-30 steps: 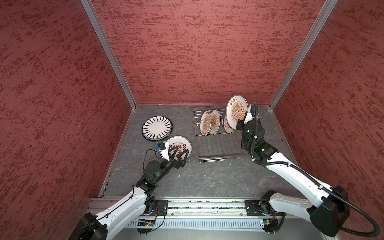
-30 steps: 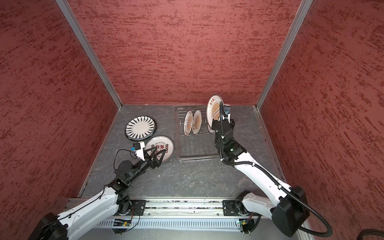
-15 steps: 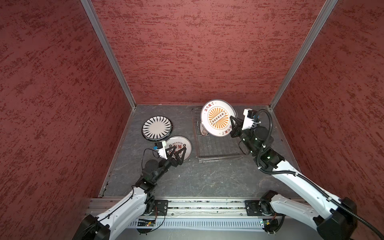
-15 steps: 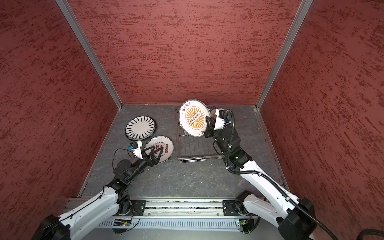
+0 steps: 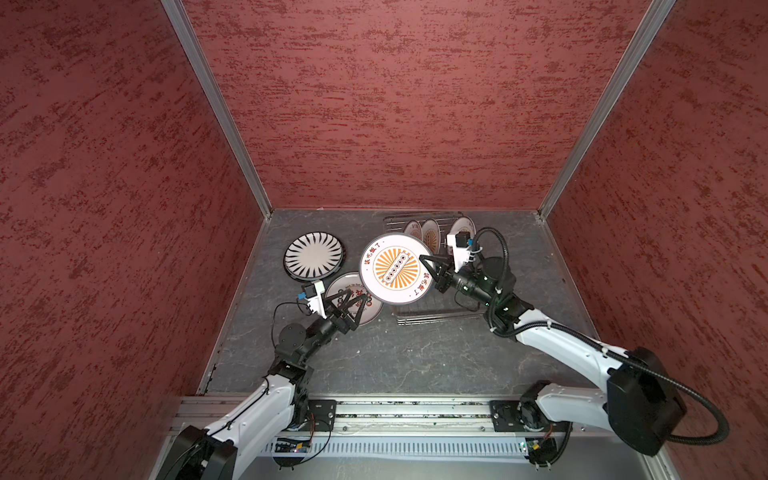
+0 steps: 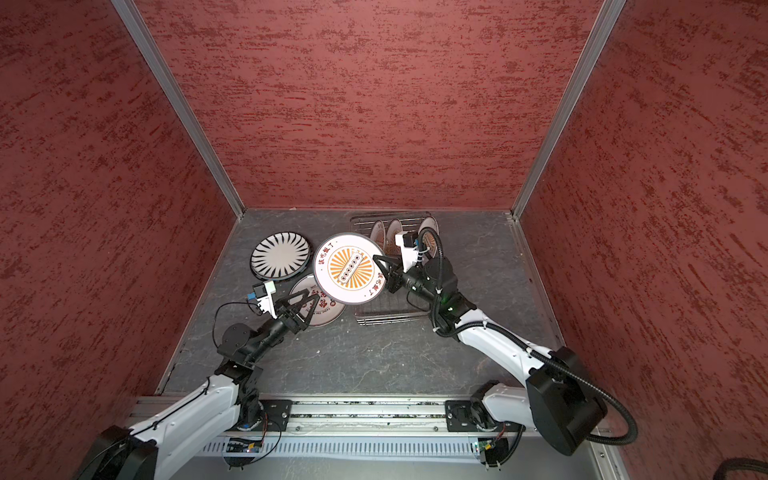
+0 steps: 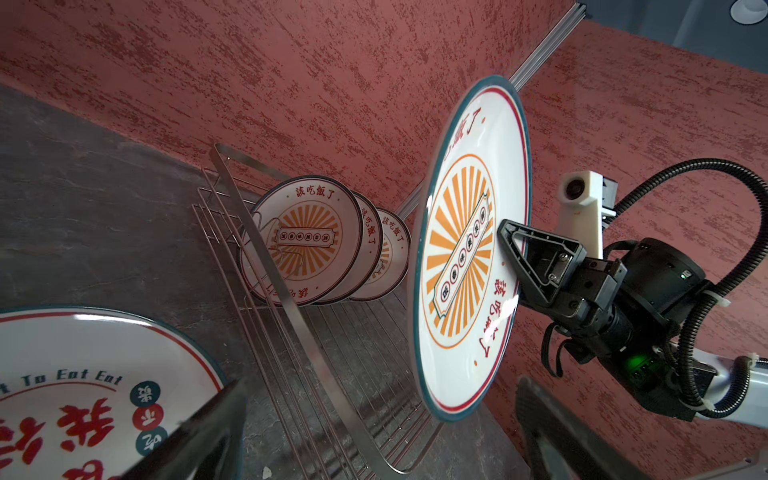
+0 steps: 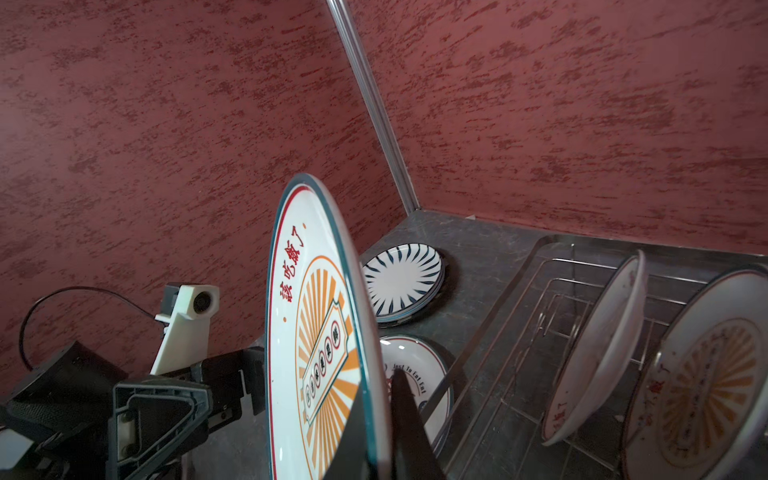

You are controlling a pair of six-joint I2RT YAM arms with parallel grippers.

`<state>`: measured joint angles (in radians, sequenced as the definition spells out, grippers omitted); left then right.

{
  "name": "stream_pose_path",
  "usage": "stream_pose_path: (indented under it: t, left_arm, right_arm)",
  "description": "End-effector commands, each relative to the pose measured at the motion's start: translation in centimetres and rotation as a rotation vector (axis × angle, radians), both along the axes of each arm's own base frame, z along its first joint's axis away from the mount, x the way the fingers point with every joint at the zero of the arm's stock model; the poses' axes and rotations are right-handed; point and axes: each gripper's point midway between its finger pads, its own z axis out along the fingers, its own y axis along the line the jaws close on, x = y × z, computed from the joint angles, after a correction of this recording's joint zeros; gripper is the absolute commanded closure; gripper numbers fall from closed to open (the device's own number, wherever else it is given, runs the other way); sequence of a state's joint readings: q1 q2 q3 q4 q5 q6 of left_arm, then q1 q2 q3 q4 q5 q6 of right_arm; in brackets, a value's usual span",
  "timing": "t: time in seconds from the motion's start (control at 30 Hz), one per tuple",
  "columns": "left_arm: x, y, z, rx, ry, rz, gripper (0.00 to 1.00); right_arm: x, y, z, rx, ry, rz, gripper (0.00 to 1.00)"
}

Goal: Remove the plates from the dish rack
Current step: 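Carry the sunburst plate toward the left gripper while the left gripper reaches its rim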

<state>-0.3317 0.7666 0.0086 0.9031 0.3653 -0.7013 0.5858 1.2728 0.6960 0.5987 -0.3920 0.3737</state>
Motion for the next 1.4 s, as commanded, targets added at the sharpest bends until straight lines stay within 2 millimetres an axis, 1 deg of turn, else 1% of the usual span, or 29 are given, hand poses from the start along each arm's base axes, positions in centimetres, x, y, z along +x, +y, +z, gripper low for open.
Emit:
stream_pose_path:
  t: [0.0,0.17,0.23,0.3,0.43,0.57,0.63,0.73,0.83,0.9,1.03,1.1,1.2,1.3,1.37]
  left_arm:
    - [-0.5,0.0,-0.4,0.008,-0.007,-0.007,0.05]
    - [-0.6,-0.1,-0.4,0.012,0.004,-0.005,0.19]
    - [-0.5,-0.1,-0.6,0.014,0.017,-0.006,0.3]
    - [-0.2,-0.3,-1.0,0.027,0.055,-0.003,0.37]
    - [-0.2,-1.0,-0.9,0.034,0.058,-0.035,0.39]
    - [-0.2,-1.7,-1.0,0.035,0.057,-0.069,0.42]
    - [-0.2,-1.9,-1.1,0.035,0.064,-0.079,0.49]
    - [-0.2,-2.1,-1.1,0.035,0.068,-0.095,0.55]
    - [-0.3,-2.2,-1.1,0.03,0.074,-0.101,0.67]
    - [-0.3,-2.3,-1.1,0.027,0.077,-0.108,0.73]
    - [-0.4,-2.4,-1.1,0.019,0.088,-0.119,0.8]
    - [-0.5,-2.4,-1.1,0.018,0.091,-0.121,0.88]
    - [-0.4,-2.3,-1.1,0.016,0.097,-0.115,0.97]
    - [-0.5,-2.3,-1.1,0.013,0.096,-0.116,1.0]
    - [-0.6,-2.3,-1.1,0.009,0.098,-0.118,1.0]
  right_arm:
    - [-2.1,1.0,4.4,0.122,-0.148,0.12,1.0]
    - [-1.3,1.3,3.6,0.107,-0.139,0.099,1.0]
    - [-1.0,1.4,3.3,0.099,-0.141,0.088,1.0]
    - [-0.9,1.4,3.1,0.091,-0.144,0.08,1.0]
    - [-0.7,1.8,2.6,0.071,-0.148,0.069,1.0]
    - [-0.6,2.6,2.0,0.057,-0.142,0.078,1.0]
    - [-0.4,2.8,1.7,0.048,-0.135,0.075,1.0]
    - [0.0,3.0,1.3,0.038,-0.127,0.064,1.0]
    - [0.3,3.3,1.1,0.024,-0.118,0.06,1.0]
    - [0.3,3.4,1.1,0.025,-0.121,0.063,1.0]
    - [0.4,3.6,0.7,0.017,-0.12,0.063,1.0]
    - [0.5,3.6,0.5,0.015,-0.11,0.059,1.0]
    - [0.6,3.7,0.1,0.01,-0.104,0.059,1.0]
    - [0.6,3.8,0.0,0.011,-0.101,0.063,1.0]
    - [0.6,3.9,-0.1,0.009,-0.098,0.068,1.0]
